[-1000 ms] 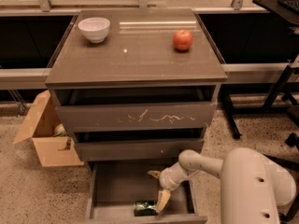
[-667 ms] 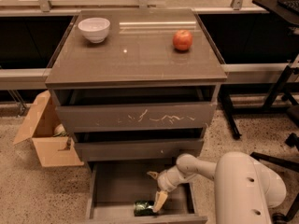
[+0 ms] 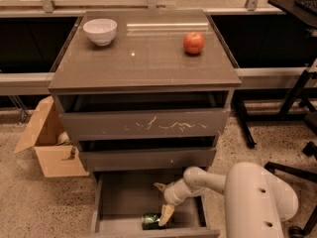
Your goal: Pick green can from bottom drawer and place on counter
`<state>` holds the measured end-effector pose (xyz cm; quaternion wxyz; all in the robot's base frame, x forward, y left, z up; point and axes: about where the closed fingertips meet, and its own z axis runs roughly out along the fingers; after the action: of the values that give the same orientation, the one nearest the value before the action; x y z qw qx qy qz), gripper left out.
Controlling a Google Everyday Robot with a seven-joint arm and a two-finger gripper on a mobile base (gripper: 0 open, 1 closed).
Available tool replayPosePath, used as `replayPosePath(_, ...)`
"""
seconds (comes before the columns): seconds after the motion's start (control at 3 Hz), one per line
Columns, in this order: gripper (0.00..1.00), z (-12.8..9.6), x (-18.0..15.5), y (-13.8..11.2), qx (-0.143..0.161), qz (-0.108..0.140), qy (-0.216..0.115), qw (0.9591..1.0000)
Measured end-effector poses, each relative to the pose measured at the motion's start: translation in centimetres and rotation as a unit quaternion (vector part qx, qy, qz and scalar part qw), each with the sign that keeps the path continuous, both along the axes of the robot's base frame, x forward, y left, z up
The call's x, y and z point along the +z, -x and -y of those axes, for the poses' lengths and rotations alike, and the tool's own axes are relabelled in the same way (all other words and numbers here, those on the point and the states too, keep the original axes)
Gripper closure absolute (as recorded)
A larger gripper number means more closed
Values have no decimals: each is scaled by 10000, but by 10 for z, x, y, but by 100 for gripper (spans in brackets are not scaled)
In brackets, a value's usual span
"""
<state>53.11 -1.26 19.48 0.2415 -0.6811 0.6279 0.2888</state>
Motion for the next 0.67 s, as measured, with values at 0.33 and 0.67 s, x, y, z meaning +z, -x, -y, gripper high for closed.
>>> replayPosePath(0.33, 0, -7, -8, -6, -72, 234, 47, 9997)
replayPosePath(0.67, 0, -19, -24, -9, 12, 405, 332, 9986)
